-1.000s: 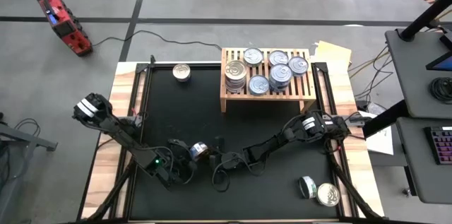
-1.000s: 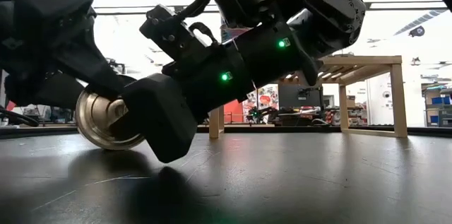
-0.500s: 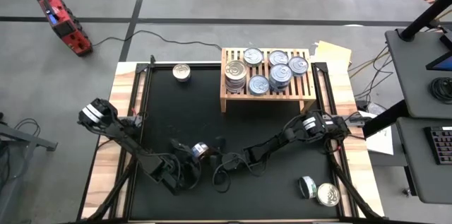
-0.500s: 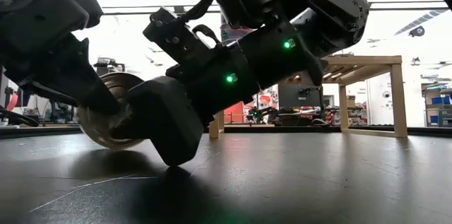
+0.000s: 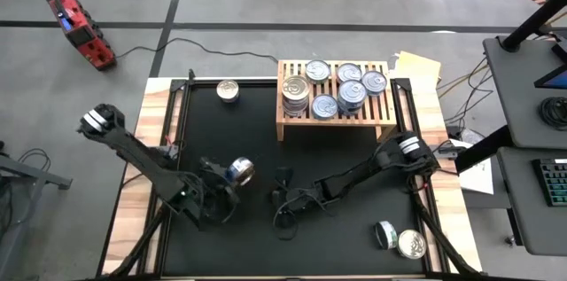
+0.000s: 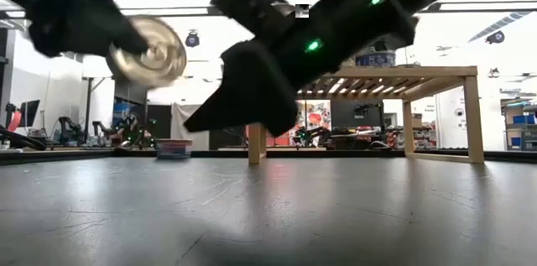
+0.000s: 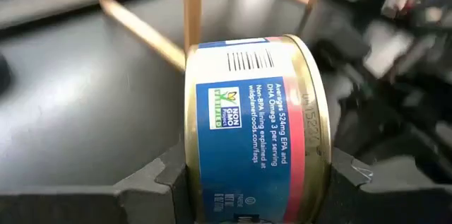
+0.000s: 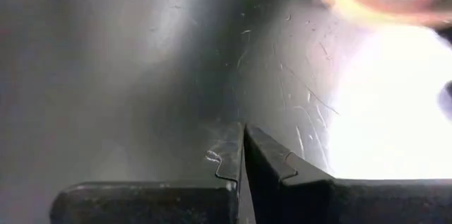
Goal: Stack canned seafood by type on shelf
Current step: Put the blue-pink tuna can on the shelf
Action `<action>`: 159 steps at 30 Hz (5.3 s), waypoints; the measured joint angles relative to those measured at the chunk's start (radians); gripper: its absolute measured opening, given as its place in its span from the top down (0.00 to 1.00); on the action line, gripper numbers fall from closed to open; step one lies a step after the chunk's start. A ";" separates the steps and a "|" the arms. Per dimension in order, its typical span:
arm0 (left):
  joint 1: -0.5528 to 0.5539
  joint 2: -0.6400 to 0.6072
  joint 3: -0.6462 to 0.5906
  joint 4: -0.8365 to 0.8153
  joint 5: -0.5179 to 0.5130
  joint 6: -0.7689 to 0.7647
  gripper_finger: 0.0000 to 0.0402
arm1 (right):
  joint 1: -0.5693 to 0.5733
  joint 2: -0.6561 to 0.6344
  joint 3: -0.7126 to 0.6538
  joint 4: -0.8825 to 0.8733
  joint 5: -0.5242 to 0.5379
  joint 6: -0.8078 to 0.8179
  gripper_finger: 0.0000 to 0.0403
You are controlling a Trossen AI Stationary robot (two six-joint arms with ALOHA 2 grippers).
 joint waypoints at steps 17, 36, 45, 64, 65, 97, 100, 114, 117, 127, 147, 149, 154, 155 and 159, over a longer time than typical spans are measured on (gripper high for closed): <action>0.254 -0.453 -0.019 0.249 -0.028 0.797 0.57 | -0.001 -0.262 -0.316 0.312 -0.035 0.044 0.98; 0.821 -0.615 -0.014 0.443 0.405 1.200 0.57 | -0.012 -0.257 -0.309 0.300 -0.035 0.057 0.98; 1.163 -0.549 -0.013 0.632 0.809 1.196 0.57 | -0.012 -0.257 -0.309 0.289 -0.035 0.067 0.98; 1.608 0.009 0.265 0.753 1.504 0.851 0.57 | -0.031 -0.257 -0.308 0.219 -0.035 0.098 0.98; 1.607 0.038 0.287 0.754 1.526 0.832 0.57 | -0.032 -0.257 -0.308 0.214 -0.035 0.102 0.98; 1.574 0.277 0.385 0.771 1.762 0.652 0.57 | -0.023 -0.395 -0.348 0.113 0.026 0.226 0.98; 1.560 0.279 0.384 0.769 1.753 0.652 0.57 | -0.023 -0.395 -0.348 0.113 0.026 0.232 0.98; 1.529 0.284 0.381 0.768 1.707 0.656 0.57 | -0.005 -0.395 -0.348 0.113 0.026 0.243 0.98; 1.523 0.292 0.381 0.767 1.701 0.657 0.57 | 0.000 -0.395 -0.348 0.113 0.026 0.242 0.98; 1.515 0.323 0.381 0.768 1.703 0.653 0.57 | 0.000 -0.395 -0.348 0.113 0.026 0.249 0.98; 1.513 0.354 0.381 0.762 1.707 0.686 0.45 | 0.000 -0.395 -0.348 0.113 0.027 0.249 0.98; 1.513 0.354 0.381 0.761 1.707 0.676 0.44 | 0.000 -0.395 -0.348 0.112 0.027 0.248 0.98; 1.513 0.354 0.381 0.761 1.694 0.680 0.43 | 0.000 -0.395 -0.348 0.113 0.027 0.247 0.98; 1.513 0.354 0.381 0.761 1.693 0.680 0.43 | 0.000 -0.395 -0.348 0.113 0.027 0.248 0.98; 1.513 0.354 0.381 0.761 1.693 0.682 0.41 | 0.000 -0.395 -0.348 0.113 0.027 0.248 0.98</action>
